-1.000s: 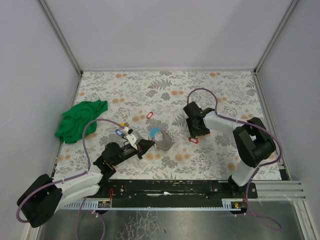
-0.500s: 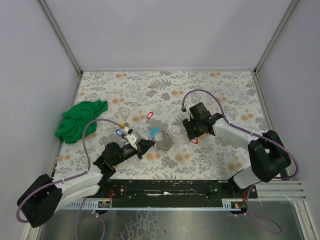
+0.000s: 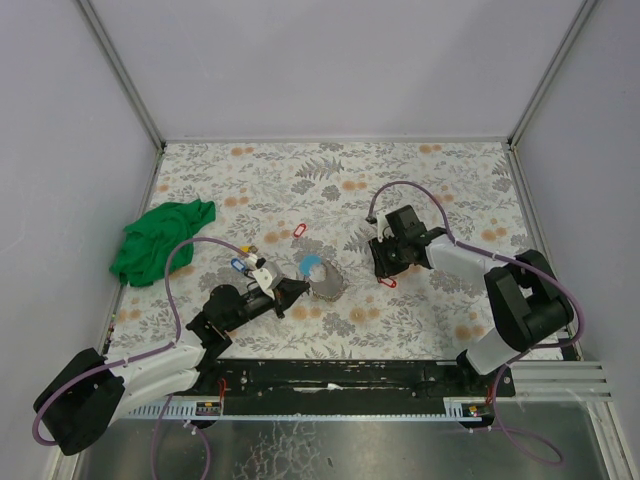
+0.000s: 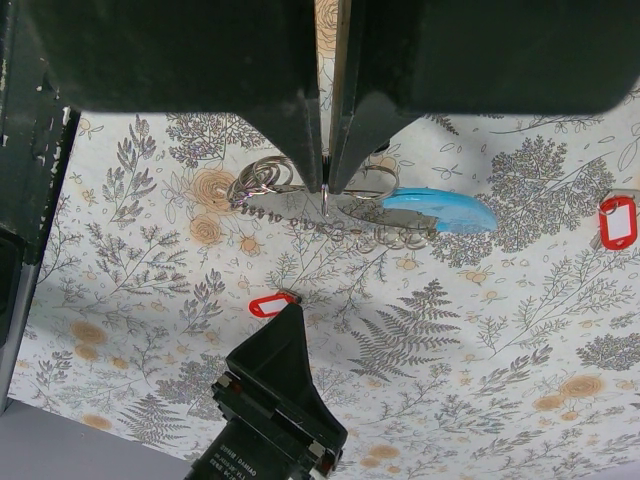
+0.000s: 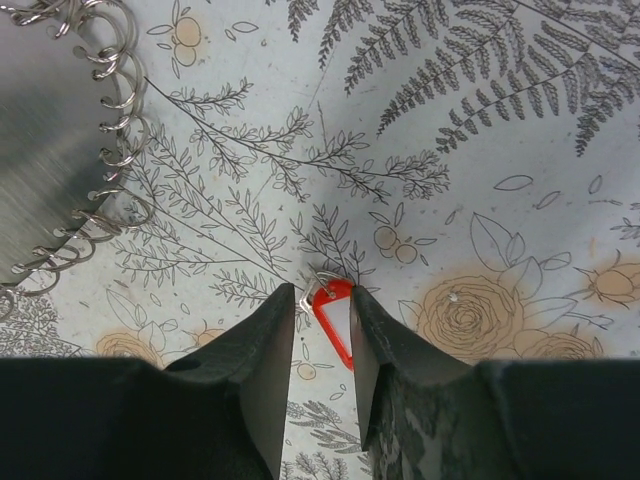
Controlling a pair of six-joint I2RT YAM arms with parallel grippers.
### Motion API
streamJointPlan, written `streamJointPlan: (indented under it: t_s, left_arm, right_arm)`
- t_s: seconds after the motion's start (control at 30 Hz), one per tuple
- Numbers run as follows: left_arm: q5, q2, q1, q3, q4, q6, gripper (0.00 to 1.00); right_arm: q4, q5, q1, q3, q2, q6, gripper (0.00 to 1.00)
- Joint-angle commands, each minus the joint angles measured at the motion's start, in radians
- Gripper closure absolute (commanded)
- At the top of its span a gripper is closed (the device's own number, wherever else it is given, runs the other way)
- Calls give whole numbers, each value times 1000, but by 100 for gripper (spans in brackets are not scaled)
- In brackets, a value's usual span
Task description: Put the keys on the keyring
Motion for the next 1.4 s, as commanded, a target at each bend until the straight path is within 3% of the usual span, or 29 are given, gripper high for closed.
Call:
streamJointPlan:
  t_s: [0.0, 0.43, 1.0, 1.2, 1.37]
  left_arm:
    - [16, -11, -3, 8, 35, 15, 100]
    - [20, -5, -3, 8, 43, 15, 100]
    - [24, 10, -4, 9, 53, 12, 100]
    - [22, 3, -4, 7, 56, 13, 100]
    - [36, 21, -4, 8, 84, 27, 100]
  right_arm:
    - [23, -57, -8, 19, 11, 12, 66]
    - [33, -122, -10, 2, 11, 60, 80]
    - [53, 11, 6, -31, 2, 124, 86]
    - [20, 37, 18, -12, -16, 96, 98]
    - [-23, 6, 27, 19, -81, -1, 100]
